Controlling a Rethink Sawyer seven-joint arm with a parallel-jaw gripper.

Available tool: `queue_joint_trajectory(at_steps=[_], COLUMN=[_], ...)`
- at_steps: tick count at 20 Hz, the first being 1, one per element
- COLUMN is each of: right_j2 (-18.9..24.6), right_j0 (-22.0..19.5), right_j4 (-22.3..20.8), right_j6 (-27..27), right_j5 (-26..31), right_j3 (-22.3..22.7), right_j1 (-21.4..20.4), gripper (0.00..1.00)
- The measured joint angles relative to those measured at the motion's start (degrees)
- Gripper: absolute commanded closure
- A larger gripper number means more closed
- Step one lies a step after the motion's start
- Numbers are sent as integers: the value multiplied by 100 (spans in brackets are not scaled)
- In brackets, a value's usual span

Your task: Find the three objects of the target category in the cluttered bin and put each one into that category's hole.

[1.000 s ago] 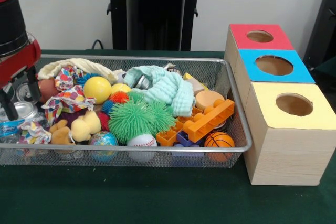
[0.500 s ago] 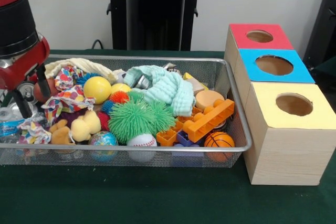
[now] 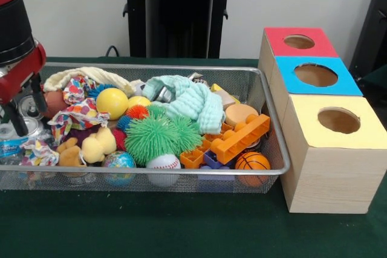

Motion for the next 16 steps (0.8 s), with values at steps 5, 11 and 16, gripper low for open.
queue_joint_trajectory(at_steps=[5,11,16], right_j2=[0,0,-1], right_j0=[-67,-160,-216], right_j4=[-120,-227,-269], right_j6=[-204,-291,-291], right_j5=[0,-1,-1], right_j3=[-15,-71,-84], right_j1=[83,301,471], gripper=[0,0,0])
